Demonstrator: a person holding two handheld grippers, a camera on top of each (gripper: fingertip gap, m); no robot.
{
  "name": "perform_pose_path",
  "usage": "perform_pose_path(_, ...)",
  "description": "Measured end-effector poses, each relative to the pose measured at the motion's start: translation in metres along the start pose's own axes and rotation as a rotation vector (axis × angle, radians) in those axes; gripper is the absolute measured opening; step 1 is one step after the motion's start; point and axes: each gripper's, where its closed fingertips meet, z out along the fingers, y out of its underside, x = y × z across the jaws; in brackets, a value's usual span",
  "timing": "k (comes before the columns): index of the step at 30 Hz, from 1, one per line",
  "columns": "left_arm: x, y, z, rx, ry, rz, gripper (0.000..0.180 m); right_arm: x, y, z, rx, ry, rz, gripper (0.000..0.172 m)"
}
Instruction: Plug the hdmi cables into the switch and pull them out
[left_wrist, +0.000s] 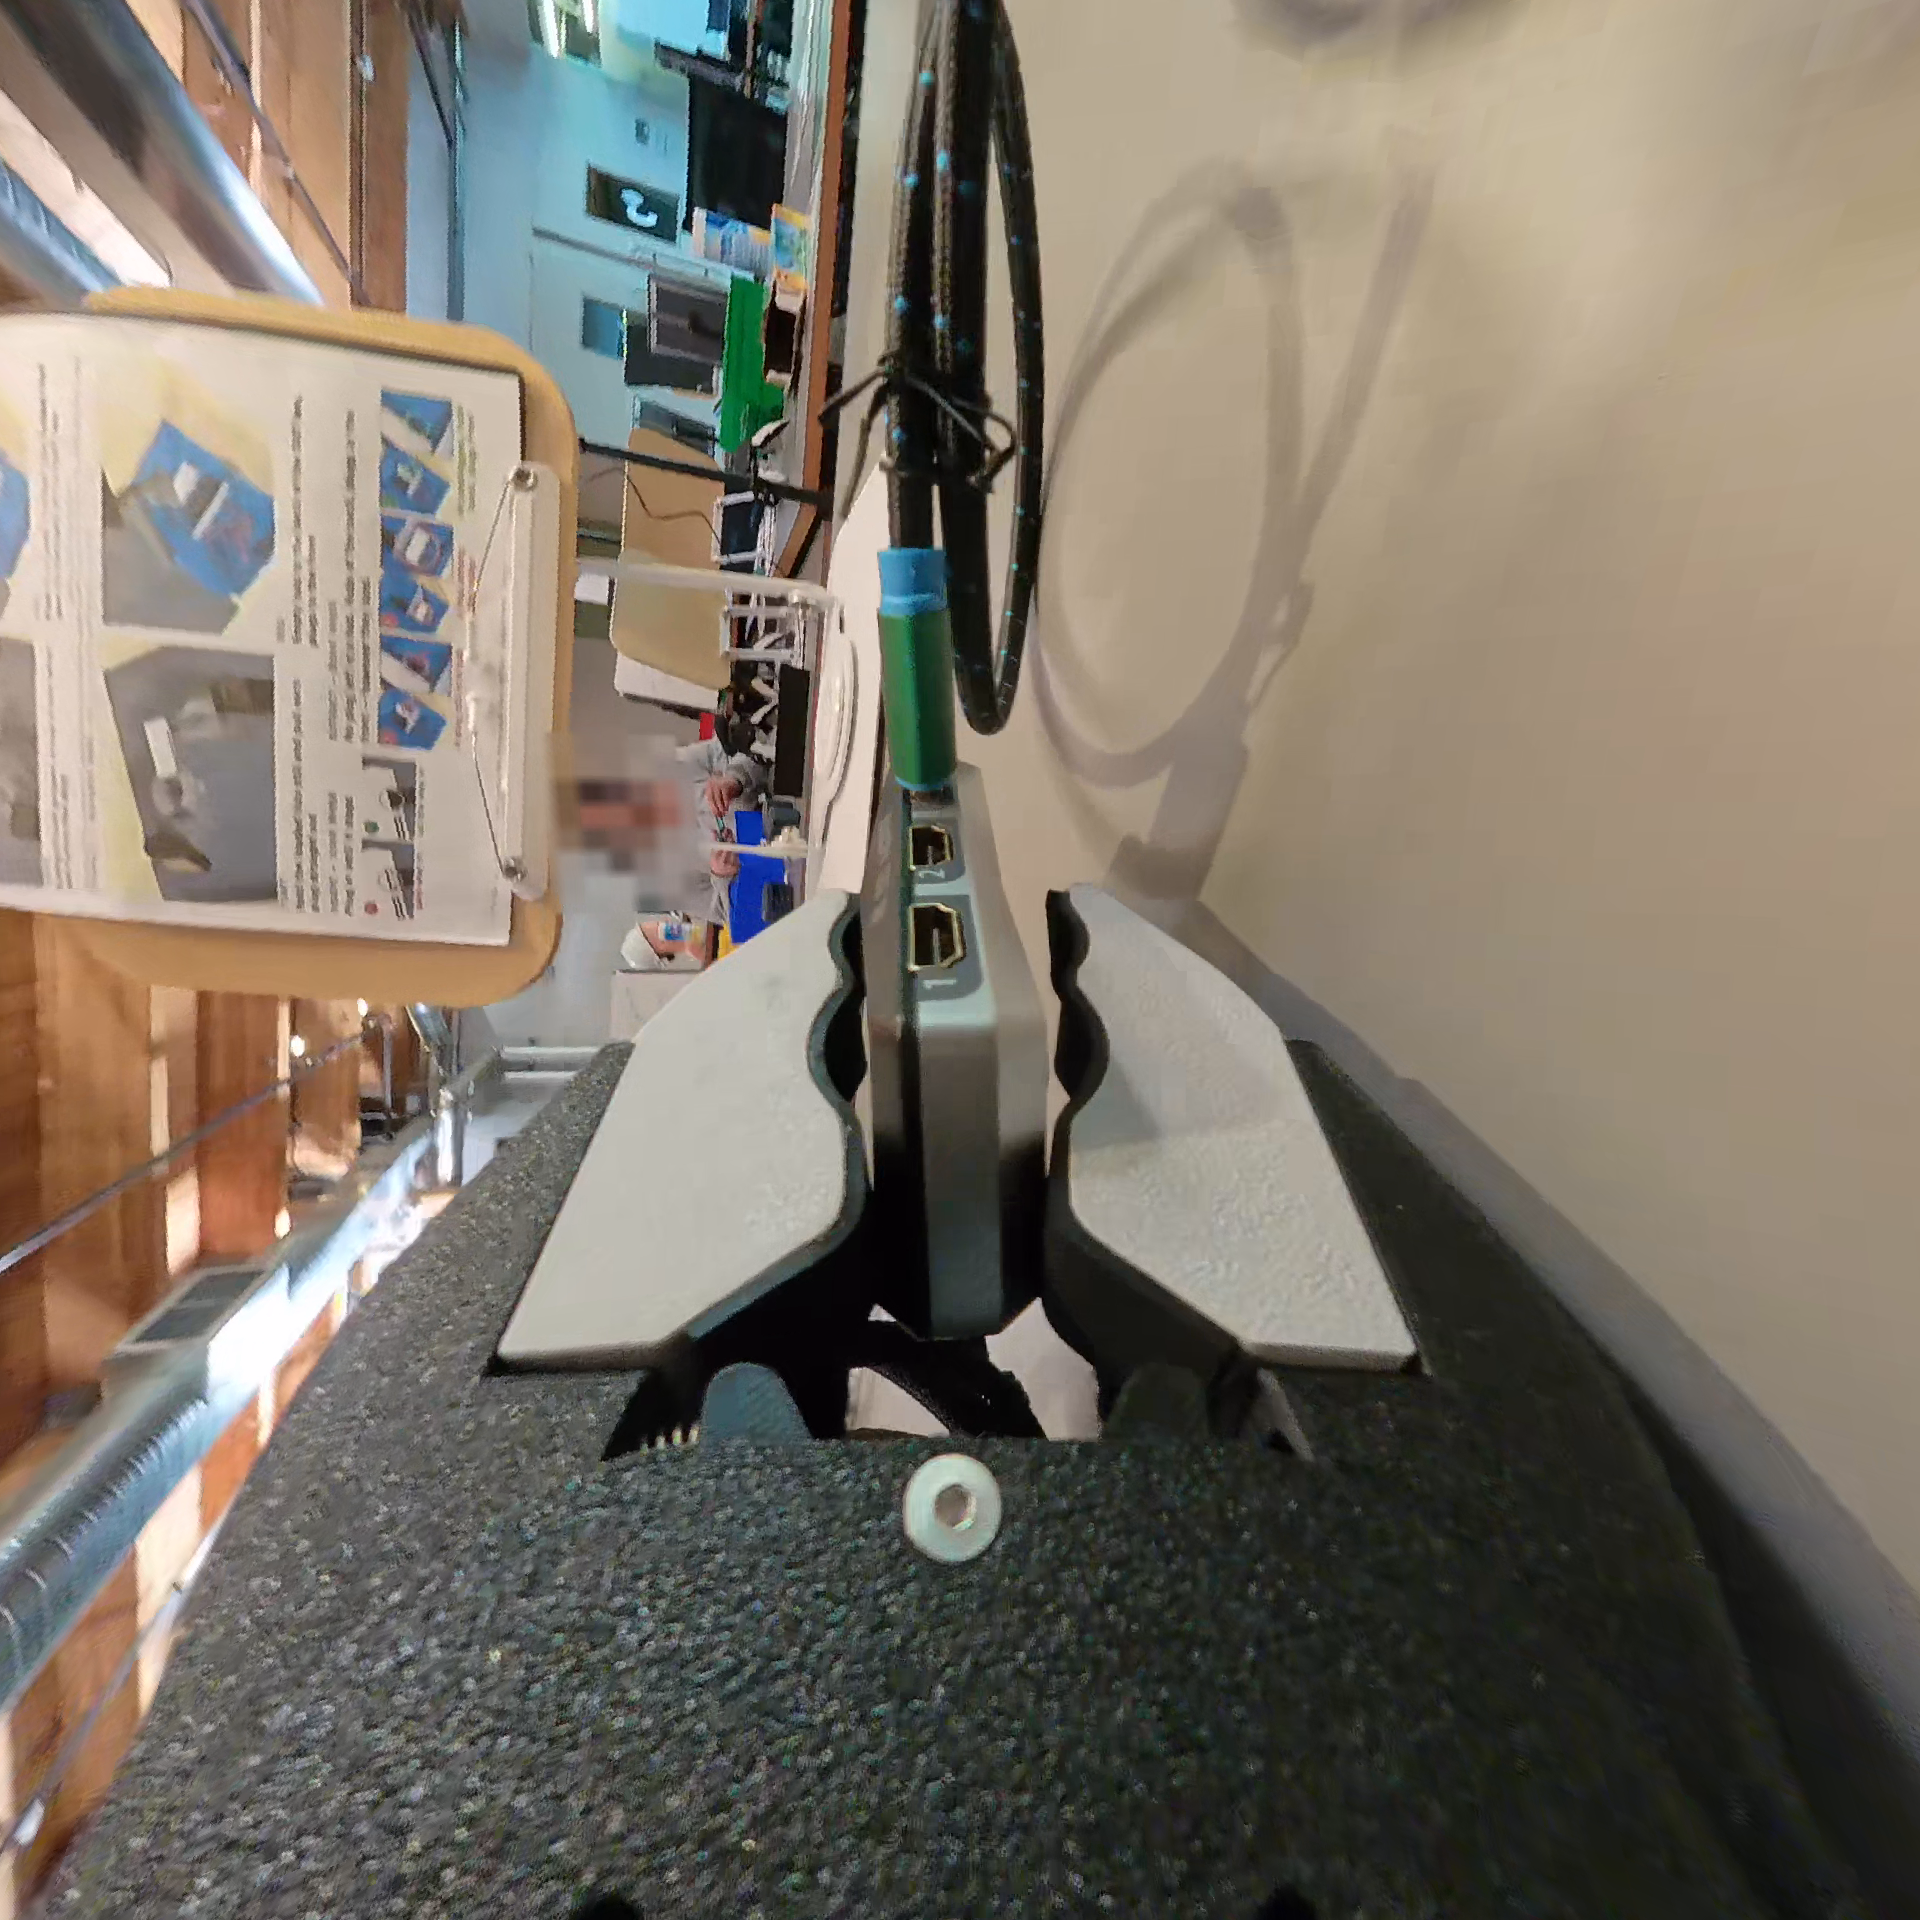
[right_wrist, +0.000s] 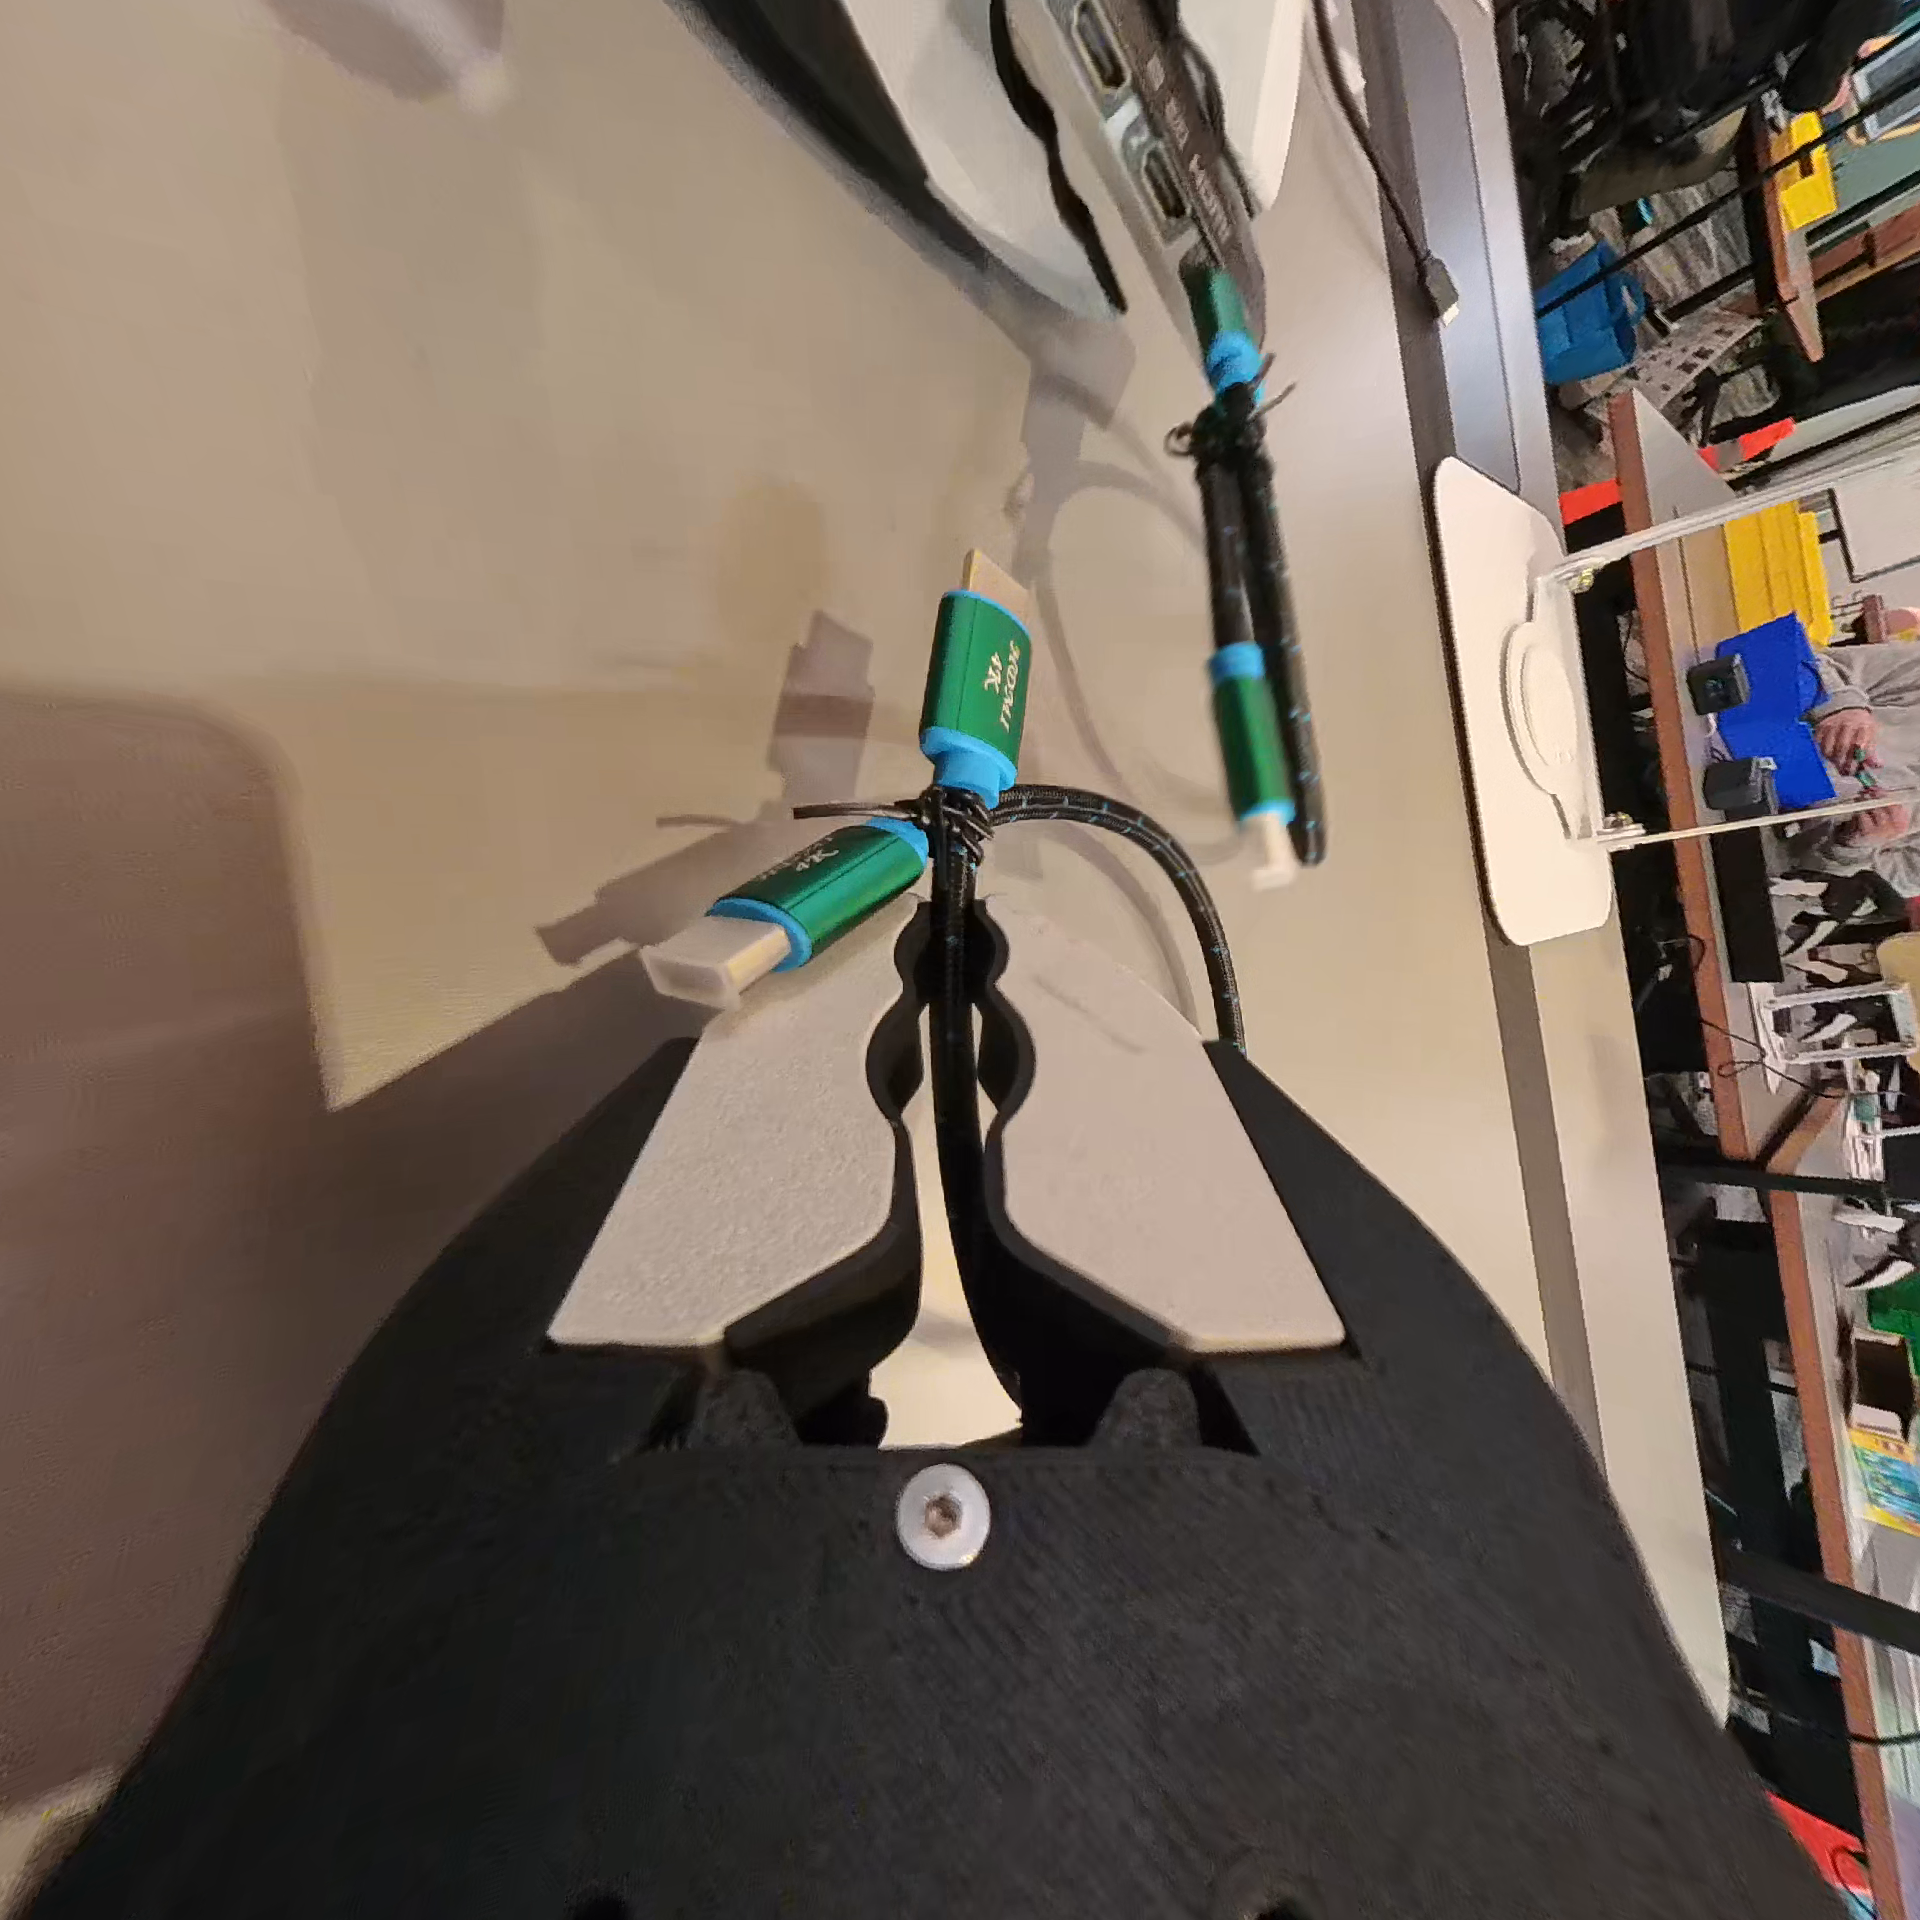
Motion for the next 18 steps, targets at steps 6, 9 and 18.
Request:
perform_pose_path(6, 0.000, 0.006, 0.000, -0.020, 0.015, -0.042, 0.034, 0.014, 0.007, -0.022, -0.056, 0.132, -0.016, 0.005)
perform_pose_path(9, 0.002, 0.007, 0.000, -0.028, 0.018, -0.028, 0.034, 0.038, 0.011, -0.056, -0.109, 0.271, -0.051, 0.005)
perform_pose_path(18, 0.003, 0.006, -0.001, -0.027, 0.021, -0.017, 0.034, 0.086, 0.114, -0.223, -0.515, 0.472, 0.100, 0.005)
